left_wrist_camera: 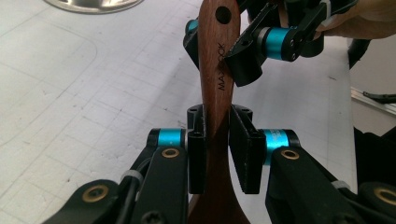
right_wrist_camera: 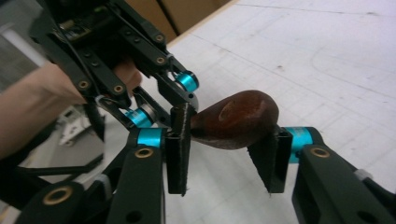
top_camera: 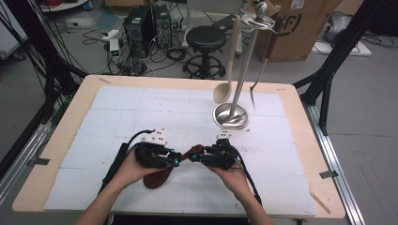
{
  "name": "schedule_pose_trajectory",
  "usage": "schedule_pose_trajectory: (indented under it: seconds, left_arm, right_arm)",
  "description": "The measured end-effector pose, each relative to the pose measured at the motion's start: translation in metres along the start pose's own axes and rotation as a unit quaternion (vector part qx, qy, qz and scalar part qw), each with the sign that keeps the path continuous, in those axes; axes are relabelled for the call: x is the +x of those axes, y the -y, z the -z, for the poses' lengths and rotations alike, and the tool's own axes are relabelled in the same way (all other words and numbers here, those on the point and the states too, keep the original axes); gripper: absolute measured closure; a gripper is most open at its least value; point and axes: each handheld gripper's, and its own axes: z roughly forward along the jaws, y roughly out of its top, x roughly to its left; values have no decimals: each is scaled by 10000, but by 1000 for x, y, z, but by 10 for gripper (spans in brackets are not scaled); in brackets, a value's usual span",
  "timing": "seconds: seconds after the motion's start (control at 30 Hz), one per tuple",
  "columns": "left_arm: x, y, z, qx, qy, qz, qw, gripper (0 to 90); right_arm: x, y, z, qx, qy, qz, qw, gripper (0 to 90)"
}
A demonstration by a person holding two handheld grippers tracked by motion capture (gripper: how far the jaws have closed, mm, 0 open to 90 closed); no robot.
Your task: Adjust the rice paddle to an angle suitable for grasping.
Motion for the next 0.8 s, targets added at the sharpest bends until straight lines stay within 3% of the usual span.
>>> schedule_pose_trajectory:
  seconds: [0.33,0.7,0.8]
  left_arm:
    - [0,-1,5,-147,287,19,9995,701]
    - [0,-2,16,-394,375,103,9985,600]
    - [-1,-3,19,-455,408,127,9980,559]
  right_arm:
    - [4,-5,2,-86,-359,-97,9993,678]
    - [14,-17,3,-245,-804,-27,9965,763]
    - [18,-22,6,-288,-704,128,9970,766]
